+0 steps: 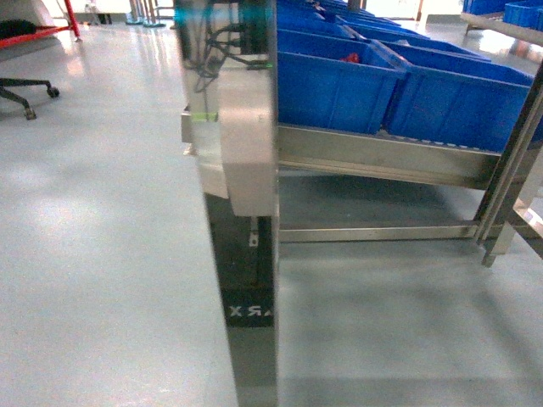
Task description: Pick capacitor and pack into box
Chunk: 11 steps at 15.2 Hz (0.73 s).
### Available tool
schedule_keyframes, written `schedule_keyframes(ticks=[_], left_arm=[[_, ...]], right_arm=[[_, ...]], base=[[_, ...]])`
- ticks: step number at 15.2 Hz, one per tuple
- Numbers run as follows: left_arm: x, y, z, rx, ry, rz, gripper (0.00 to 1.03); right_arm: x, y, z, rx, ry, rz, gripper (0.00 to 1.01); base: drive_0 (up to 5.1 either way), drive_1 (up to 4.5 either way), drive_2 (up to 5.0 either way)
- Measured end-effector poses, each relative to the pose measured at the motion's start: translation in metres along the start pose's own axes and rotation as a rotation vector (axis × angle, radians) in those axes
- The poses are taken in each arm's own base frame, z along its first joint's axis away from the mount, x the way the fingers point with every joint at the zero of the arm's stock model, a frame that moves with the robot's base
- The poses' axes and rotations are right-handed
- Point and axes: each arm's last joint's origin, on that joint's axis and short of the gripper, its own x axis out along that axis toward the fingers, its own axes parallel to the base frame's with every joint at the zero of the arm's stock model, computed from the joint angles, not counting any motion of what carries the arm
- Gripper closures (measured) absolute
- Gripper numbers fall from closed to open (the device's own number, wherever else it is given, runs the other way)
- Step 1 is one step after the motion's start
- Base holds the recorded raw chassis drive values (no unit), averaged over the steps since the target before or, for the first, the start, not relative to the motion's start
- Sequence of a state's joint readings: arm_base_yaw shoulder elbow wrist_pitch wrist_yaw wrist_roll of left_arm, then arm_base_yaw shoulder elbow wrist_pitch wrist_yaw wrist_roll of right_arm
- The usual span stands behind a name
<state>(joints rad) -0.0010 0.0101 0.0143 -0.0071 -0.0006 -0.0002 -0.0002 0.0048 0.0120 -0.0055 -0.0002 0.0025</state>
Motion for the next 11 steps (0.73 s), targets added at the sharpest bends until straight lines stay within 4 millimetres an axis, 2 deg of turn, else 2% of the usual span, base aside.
schedule_keyframes(ticks=[11], left_arm=[[0.0000,0.0000,0.0001,0.000,-0.001,0.000,0.59]], right_arm=[[0.0000,0.0000,-0.0001,0.000,0.001,0.000,0.03]], base=[[-5.1,2.35,2.3]])
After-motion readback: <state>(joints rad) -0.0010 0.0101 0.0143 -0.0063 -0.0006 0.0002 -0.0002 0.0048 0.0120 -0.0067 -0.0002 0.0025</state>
